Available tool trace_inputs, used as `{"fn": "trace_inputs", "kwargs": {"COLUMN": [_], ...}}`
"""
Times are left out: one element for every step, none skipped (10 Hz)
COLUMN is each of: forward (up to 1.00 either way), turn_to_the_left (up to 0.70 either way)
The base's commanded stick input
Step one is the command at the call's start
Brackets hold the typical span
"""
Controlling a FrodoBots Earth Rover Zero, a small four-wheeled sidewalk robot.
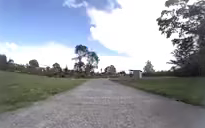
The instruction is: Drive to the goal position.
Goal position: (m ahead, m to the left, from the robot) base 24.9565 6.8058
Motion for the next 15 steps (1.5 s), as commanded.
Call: {"fn": "trace_inputs", "kwargs": {"forward": [0.85,0.85,0.85,0.85,0.85,0.85,0.85,0.85,0.85,0.85,0.85,0.85,0.85,0.85,0.85], "turn_to_the_left": [0.0,0.0,0.0,0.0,0.0,0.0,0.0,0.0,0.0,0.0,0.0,0.0,0.0,0.0,0.0]}}
